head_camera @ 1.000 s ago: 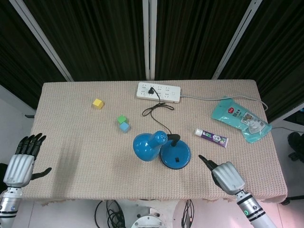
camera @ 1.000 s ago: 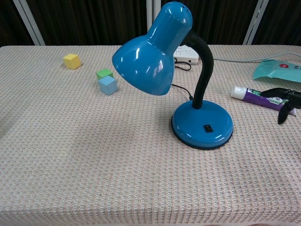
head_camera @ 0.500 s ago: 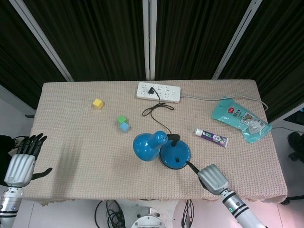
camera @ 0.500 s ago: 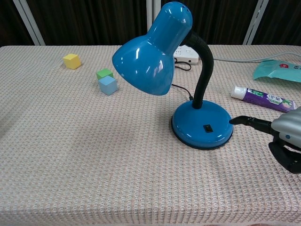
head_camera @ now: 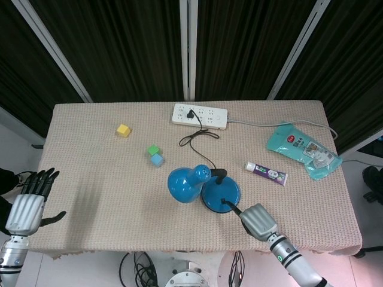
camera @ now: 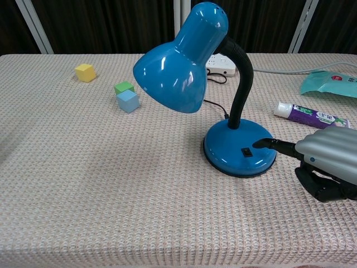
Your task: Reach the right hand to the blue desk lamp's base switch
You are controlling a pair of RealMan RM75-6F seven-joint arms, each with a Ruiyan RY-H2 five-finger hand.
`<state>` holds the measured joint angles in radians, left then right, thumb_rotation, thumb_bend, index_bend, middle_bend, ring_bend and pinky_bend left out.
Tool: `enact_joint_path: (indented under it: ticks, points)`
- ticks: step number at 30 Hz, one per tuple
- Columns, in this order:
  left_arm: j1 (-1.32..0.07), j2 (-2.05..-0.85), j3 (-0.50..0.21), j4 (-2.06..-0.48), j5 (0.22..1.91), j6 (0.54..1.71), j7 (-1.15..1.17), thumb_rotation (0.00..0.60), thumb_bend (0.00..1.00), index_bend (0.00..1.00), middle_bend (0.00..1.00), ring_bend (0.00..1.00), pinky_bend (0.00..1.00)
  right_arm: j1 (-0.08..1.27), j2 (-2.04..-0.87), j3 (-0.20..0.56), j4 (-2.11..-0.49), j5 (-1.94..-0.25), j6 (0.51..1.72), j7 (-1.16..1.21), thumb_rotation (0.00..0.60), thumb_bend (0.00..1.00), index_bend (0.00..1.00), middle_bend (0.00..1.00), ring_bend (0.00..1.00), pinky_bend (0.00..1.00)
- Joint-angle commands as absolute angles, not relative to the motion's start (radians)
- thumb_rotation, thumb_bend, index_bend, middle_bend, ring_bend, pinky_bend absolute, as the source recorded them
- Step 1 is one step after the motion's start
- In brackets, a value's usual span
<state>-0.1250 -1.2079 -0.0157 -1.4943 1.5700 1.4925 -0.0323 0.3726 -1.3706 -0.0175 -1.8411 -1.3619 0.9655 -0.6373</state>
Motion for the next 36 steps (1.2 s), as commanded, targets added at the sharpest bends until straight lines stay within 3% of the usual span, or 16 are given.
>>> enact_joint_path:
  ticks: [1,29,32,36]
  points:
    - [-0.125,-1.208,-0.016,-1.494,1.570,1.492,-0.033,0.600,0.03,0.01,0.02,0.00,0.00,0.384,-1.383,-0.015,-1.838,-1.340,0.962,-0.649,0.600,0.78,0.00,0.90,0.91,0.94]
    - [-0.127,-1.206,-0.013,-1.492,1.571,1.489,-0.038,0.600,0.03,0.01,0.02,0.00,0.00,0.435,-1.415,-0.074,-1.828,-1.238,0.969,-0.679,0.600,0.78,0.00,0.90,0.91,0.94]
    - [-0.126,-1.206,-0.013,-1.492,1.571,1.491,-0.038,0.600,0.03,0.01,0.02,0.00,0.00,0.426,-1.415,-0.065,-1.825,-1.297,1.021,-0.653,0.600,0.78,0.00,0.90,0.91,0.94]
    - [-0.125,-1.206,-0.014,-1.492,1.571,1.494,-0.040,0.600,0.03,0.01,0.02,0.00,0.00,0.382,-1.395,-0.048,-1.817,-1.456,1.190,-0.590,0.600,0.73,0.00,0.89,0.90,0.94]
